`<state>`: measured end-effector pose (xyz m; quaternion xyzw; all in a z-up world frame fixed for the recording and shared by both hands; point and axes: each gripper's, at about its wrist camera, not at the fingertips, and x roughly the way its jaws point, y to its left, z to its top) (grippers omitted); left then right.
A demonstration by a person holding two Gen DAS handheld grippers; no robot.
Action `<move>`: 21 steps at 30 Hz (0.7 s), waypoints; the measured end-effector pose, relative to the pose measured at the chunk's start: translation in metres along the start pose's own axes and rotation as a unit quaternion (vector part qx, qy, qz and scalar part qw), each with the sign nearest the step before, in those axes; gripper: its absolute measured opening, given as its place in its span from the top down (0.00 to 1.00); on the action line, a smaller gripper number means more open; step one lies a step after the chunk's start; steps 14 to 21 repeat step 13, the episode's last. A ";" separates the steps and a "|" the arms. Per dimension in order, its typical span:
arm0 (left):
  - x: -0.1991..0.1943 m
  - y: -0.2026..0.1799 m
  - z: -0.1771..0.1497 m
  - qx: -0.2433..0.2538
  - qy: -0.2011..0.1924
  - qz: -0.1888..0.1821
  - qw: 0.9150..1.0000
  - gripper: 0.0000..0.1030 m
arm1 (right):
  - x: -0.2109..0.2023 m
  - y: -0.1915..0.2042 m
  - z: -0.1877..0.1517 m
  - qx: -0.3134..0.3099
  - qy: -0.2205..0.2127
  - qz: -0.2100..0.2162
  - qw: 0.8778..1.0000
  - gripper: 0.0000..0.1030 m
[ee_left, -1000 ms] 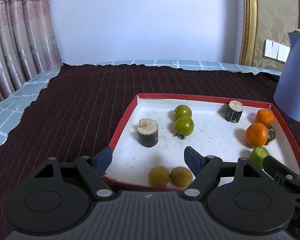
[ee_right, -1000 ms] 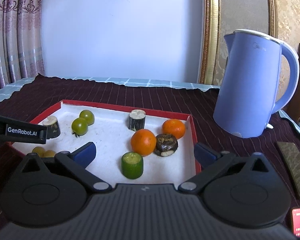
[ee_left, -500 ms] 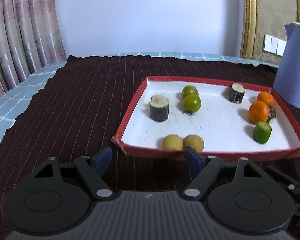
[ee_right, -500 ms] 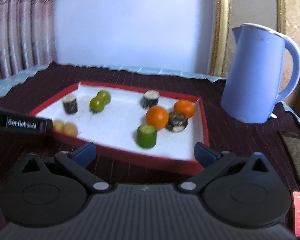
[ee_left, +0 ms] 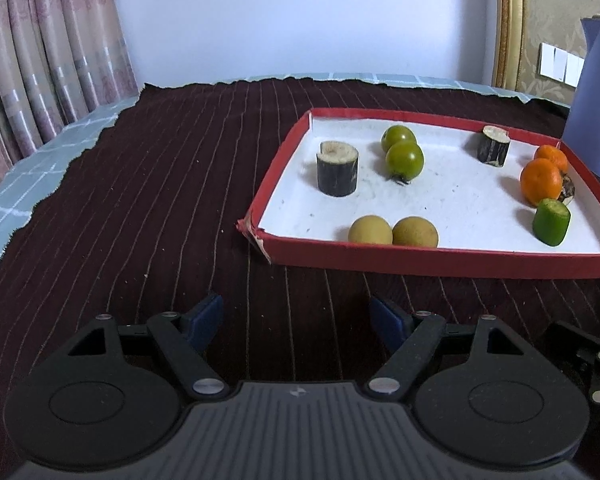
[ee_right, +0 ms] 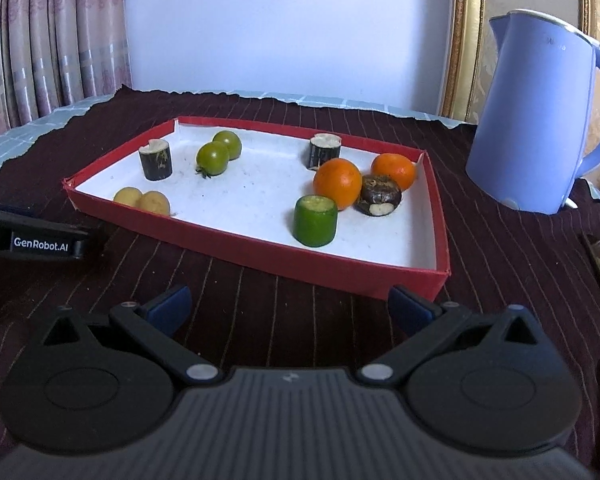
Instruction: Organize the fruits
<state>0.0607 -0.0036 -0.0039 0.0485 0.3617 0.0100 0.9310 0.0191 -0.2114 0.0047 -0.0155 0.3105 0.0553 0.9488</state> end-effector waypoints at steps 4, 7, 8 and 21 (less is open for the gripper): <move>0.000 -0.001 -0.002 0.005 -0.005 -0.002 1.000 0.23 | 0.005 0.002 -0.001 -0.007 0.009 0.002 1.000 0.00; 0.001 -0.001 -0.003 0.005 -0.009 -0.003 1.000 0.17 | 0.009 0.006 -0.002 -0.018 0.019 0.002 1.000 0.00; 0.001 -0.001 -0.005 0.007 -0.013 0.001 1.000 0.16 | 0.011 0.007 -0.003 -0.022 0.023 0.000 0.999 0.00; 0.000 -0.004 -0.012 0.016 -0.034 0.009 0.999 0.14 | 0.013 0.004 -0.004 -0.014 0.027 0.007 1.000 0.00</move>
